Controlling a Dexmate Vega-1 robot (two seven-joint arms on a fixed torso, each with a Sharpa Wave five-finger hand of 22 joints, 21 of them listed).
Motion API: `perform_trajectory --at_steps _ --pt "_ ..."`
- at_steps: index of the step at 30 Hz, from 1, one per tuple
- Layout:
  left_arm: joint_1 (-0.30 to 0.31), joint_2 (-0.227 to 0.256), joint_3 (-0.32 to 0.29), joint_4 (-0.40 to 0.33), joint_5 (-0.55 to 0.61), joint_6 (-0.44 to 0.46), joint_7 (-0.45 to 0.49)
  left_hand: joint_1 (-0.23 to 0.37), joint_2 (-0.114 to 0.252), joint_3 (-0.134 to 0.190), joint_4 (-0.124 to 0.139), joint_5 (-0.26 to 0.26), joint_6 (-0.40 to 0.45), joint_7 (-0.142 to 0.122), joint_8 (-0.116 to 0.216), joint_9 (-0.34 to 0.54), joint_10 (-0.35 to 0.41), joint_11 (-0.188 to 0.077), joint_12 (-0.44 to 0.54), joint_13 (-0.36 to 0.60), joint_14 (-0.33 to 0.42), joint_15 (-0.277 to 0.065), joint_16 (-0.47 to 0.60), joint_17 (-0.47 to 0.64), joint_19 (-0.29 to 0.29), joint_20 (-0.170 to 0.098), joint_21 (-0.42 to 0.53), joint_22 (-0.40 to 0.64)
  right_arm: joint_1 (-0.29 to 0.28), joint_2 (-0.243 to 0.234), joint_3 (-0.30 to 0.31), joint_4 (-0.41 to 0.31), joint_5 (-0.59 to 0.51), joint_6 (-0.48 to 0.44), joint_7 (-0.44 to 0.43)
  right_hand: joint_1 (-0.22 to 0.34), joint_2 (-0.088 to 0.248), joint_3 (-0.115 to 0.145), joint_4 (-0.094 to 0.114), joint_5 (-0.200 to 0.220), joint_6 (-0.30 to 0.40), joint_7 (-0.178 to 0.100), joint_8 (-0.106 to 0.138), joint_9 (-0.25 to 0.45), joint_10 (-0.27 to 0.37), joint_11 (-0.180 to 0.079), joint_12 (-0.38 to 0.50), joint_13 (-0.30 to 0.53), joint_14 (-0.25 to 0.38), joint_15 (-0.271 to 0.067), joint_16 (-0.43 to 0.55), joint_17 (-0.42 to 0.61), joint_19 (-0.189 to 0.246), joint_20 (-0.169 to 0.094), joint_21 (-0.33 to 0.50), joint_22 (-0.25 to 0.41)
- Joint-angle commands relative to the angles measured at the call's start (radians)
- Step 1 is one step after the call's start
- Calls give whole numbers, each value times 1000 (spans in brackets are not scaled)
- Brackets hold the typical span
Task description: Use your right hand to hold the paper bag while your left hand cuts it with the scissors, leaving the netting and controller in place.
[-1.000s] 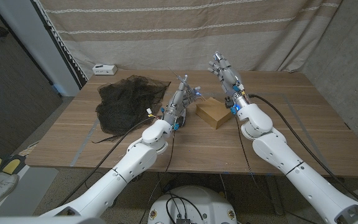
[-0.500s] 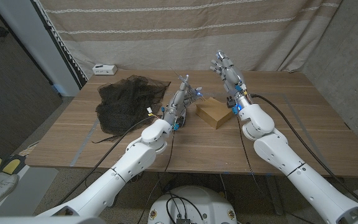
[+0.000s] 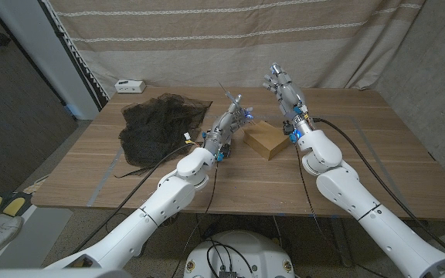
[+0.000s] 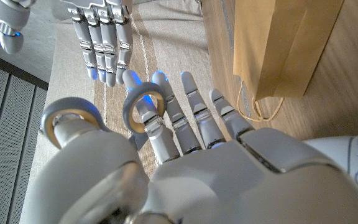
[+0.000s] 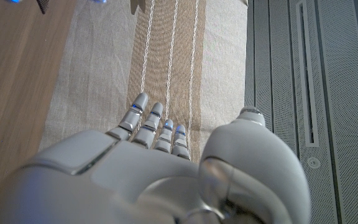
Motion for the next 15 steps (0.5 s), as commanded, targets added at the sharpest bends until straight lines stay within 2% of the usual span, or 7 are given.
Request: perform_trajectory --at_steps 1,2,3,7,10,12,15 --pt "0 6 4 -3 9 0 -6 37 4 5 2 14 28 10 11 1 7 1 8 7 10 -156 -2 0 2 -7 1 4 -9 -1 1 -8 -5 -1 -7 -11 1 -5 -3 -1 -8 -4 4 2 1 -13 7 3 0 -33 6 2 3 9 -1 1" --pt "-1 7 5 -2 9 2 -7 38 3 4 3 15 32 12 11 1 8 1 9 8 11 -156 -2 0 3 -9 2 4 -9 -2 1 -8 -6 -1 -6 -12 1 -6 -3 -2 -8 -4 4 2 0 -11 6 3 0 -33 6 1 3 10 -1 1" --pt "-2 9 6 -3 11 7 -6 37 -4 -6 9 15 44 31 12 1 6 2 12 13 12 -154 -2 -1 3 -11 2 4 -9 -1 2 -9 -6 0 -7 -12 1 -6 -3 -2 -9 -4 4 2 0 -10 7 3 0 -33 6 1 3 9 -2 1" --pt "-8 9 12 4 20 14 -4 -3 -35 -41 33 11 42 61 2 0 -2 2 7 9 7 -150 -4 -3 -5 -7 0 6 -13 -2 6 -14 -9 -1 -14 -13 1 -6 -4 -2 -9 -3 4 2 -2 -11 6 2 -1 -34 6 0 2 11 -4 1" --pt "-11 8 16 10 38 6 0 -18 -43 -50 41 11 46 81 0 1 -2 2 8 10 7 -150 -4 -3 -8 -4 -1 7 -15 -4 7 -17 -11 -2 -17 -13 1 -6 -4 -2 -9 -4 4 2 -1 -11 6 2 -1 -32 6 -1 2 12 -4 1" --pt "-14 8 20 15 52 -1 1 -24 -45 -53 44 10 43 85 -2 1 -3 2 7 9 7 -148 -4 -3 -8 -4 -1 7 -16 -4 7 -18 -11 -3 -17 -13 1 -6 -4 -2 -10 -4 4 2 -1 -11 7 2 0 -32 7 -1 2 13 -5 1" --pt "-22 13 28 23 78 -8 -2 -62 -65 -67 58 5 1 108 -22 3 -15 3 6 13 -6 -132 -7 -3 -18 6 -3 9 -17 -3 8 -17 -10 -1 -17 -14 1 -6 -5 -1 -10 -4 4 2 -2 -12 6 2 0 -30 7 -2 3 15 -6 1"
